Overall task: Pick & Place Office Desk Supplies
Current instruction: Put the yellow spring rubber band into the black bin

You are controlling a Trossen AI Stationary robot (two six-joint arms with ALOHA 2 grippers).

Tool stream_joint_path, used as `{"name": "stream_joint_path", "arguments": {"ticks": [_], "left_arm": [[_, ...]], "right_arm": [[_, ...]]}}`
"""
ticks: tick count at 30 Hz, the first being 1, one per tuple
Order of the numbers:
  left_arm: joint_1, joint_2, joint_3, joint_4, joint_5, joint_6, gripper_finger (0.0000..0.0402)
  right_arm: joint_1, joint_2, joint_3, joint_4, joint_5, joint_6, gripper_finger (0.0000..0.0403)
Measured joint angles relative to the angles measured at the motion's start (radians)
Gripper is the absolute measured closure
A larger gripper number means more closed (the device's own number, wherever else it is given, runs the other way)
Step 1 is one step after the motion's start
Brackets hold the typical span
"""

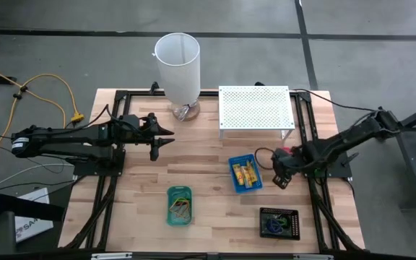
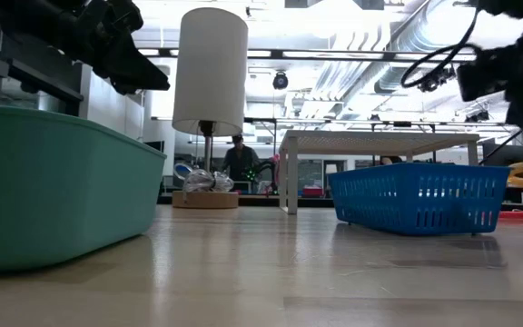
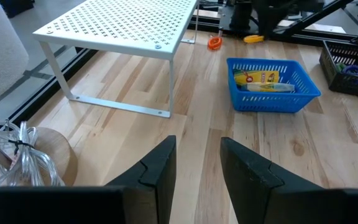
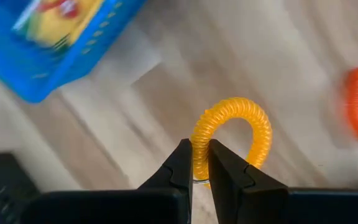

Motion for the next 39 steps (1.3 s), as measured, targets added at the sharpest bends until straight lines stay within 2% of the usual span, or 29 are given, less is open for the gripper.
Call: {"name": "stream_joint_path", "arguments": {"ticks": [27, 39], "left_arm": [[0.000, 0.000, 0.000, 0.000, 0.000, 0.000, 0.0282], [0.000, 0.000, 0.000, 0.000, 0.000, 0.000, 0.0282]], "right_arm": [[0.541, 0.018, 0.000, 0.302, 0.040, -0.054, 0.0379], [0.714, 0.082, 0.000, 0.531, 0.056, -0.213, 0.0379]]}}
